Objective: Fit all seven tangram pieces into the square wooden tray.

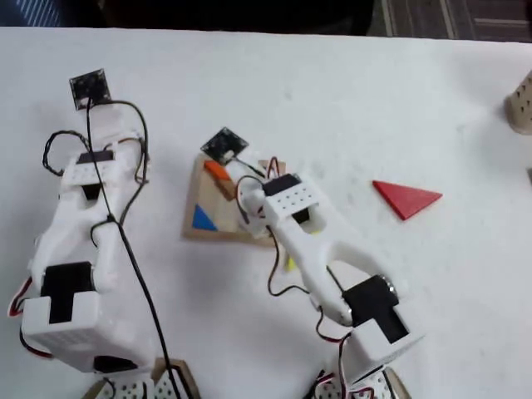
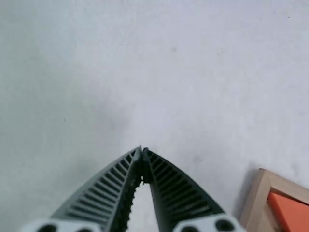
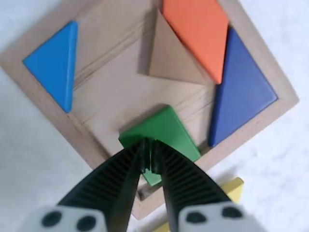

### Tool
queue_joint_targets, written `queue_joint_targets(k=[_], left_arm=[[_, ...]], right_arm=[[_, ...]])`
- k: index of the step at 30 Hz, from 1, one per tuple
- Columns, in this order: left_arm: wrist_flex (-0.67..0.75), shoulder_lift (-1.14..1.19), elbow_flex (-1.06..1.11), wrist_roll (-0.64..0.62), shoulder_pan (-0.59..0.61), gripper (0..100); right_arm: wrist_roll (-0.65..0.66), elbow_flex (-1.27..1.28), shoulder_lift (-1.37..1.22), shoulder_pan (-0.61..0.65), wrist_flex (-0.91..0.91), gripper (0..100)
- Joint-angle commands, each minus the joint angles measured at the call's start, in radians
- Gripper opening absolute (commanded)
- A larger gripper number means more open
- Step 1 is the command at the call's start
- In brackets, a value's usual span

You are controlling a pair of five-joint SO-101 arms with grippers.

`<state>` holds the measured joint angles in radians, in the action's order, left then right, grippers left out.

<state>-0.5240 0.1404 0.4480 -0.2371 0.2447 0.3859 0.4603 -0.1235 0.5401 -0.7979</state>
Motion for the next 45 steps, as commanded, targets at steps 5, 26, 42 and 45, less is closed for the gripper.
queue_joint_targets(k=[5,26,42,45], left_arm=[[0.025,-0.007,-0.026,-0.002,0.012,2],[0.025,-0.007,-0.028,-0.002,0.012,2],[0.025,-0.007,-0.028,-0.002,0.008,2],[0.025,-0.007,-0.028,-0.002,0.008,2]], right_arm=[[0.003,-0.103,-0.088,0.001,0.024,1.8],[-0.161,-0.181,-0.104,0.036,0.096,1.8],[-0.18,-0.02,0.101,-0.093,-0.03,1.8],[-0.18,-0.017,0.101,-0.101,-0.004,1.8]])
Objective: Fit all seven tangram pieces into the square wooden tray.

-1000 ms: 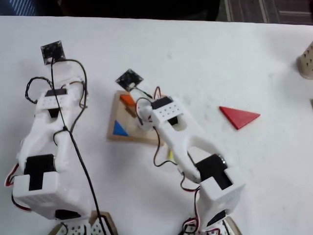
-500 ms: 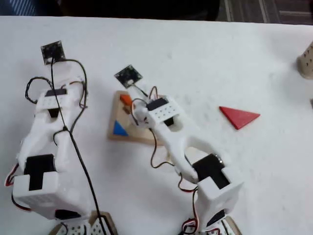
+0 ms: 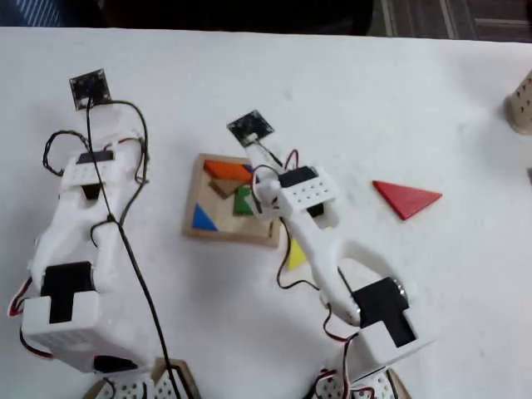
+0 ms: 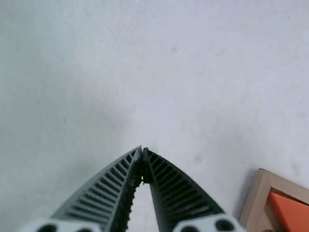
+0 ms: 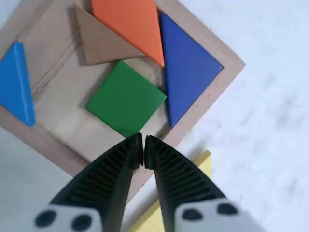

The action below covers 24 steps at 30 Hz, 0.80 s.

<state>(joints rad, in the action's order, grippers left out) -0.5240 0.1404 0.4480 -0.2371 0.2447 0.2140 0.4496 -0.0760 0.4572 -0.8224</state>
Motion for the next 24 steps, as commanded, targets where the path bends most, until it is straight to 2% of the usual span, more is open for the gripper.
queue_joint_targets(k=[1,9,24], left_arm=[[0.025,-0.007,-0.028,-0.002,0.008,2],[0.025,-0.007,-0.028,-0.002,0.007,2],[0.025,-0.007,-0.029,-0.002,0.01,2]], right_arm=[[-0.008,-0.006,0.051,-0.025,0.021,1.8],[-0.008,0.017,0.041,-0.059,0.019,1.8],[-0.015,0.025,-0.033,0.021,0.056,1.8]])
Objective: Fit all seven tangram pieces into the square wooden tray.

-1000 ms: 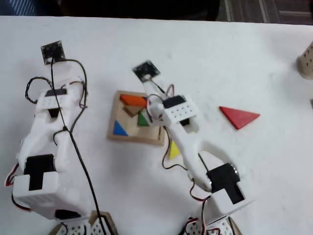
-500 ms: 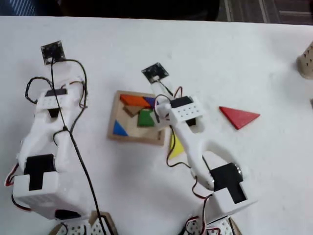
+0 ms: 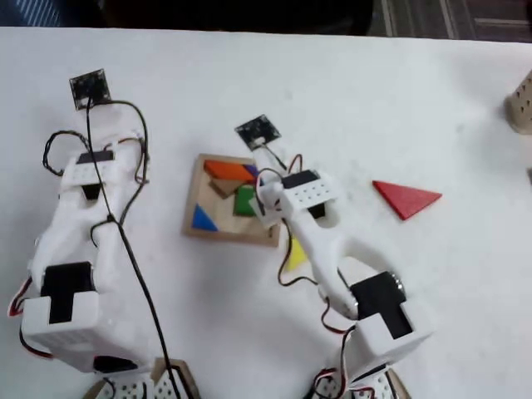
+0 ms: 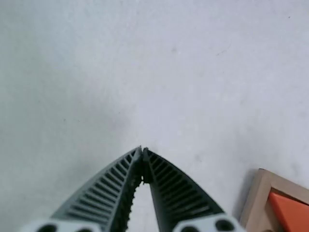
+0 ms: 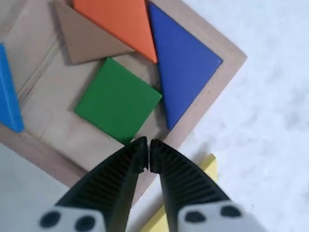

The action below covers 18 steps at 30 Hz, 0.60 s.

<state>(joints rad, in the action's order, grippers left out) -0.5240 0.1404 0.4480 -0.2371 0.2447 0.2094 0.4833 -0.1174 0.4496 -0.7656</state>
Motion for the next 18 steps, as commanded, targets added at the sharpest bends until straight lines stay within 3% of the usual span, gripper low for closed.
queue_joint_targets(k=[1,18], left_arm=[[0.025,-0.007,-0.029,-0.002,0.01,2],[0.025,-0.007,-0.031,-0.002,0.01,2]], right_arm=[[-0.011,-0.009,0.008,0.036,-0.001,1.8],[-0.014,-0.021,0.007,0.11,0.004,1.8]])
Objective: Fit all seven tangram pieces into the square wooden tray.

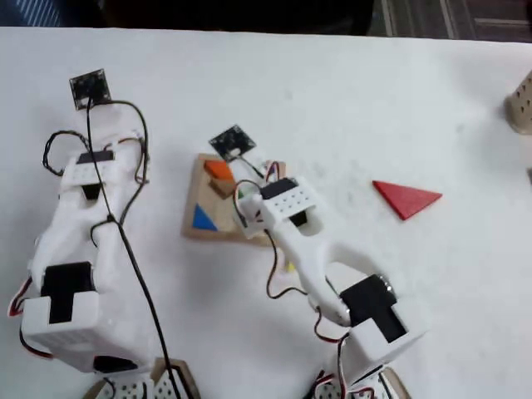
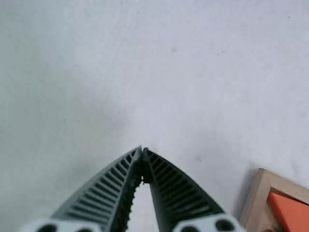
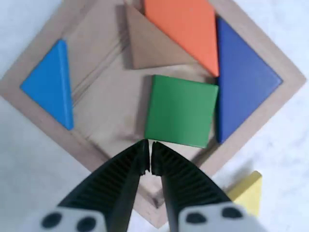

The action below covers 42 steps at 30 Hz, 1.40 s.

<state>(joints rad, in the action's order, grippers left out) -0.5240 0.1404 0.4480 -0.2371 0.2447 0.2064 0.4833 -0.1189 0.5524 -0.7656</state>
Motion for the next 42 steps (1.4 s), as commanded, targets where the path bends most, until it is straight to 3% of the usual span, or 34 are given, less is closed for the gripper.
queue_joint_targets(k=[1,8,14,23,27,35,42], left_arm=[[0.025,-0.007,-0.031,-0.002,0.01,2],[0.025,-0.007,-0.028,-0.002,0.005,2],[0.025,-0.005,-0.023,-0.002,-0.038,2],[0.012,0.059,-0.023,-0.002,-0.216,2],[-0.106,0.056,-0.032,-0.002,-0.278,2],[-0.206,0.05,-0.026,-0.008,-0.452,2],[-0.175,0.102,-0.051,-0.009,-0.467,2]], right_arm=[[-0.011,-0.034,0.005,0.007,-0.001,1.8],[-0.003,-0.052,0.028,-0.039,-0.064,1.8],[-0.002,-0.051,0.124,-0.177,-0.107,1.8],[-0.002,-0.06,0.125,-0.249,-0.065,1.8],[-0.002,-0.089,0.124,-0.302,-0.058,1.8],[0.0,-0.091,0.124,-0.302,-0.058,1.8],[0.0,-0.091,0.124,-0.306,-0.058,1.8]])
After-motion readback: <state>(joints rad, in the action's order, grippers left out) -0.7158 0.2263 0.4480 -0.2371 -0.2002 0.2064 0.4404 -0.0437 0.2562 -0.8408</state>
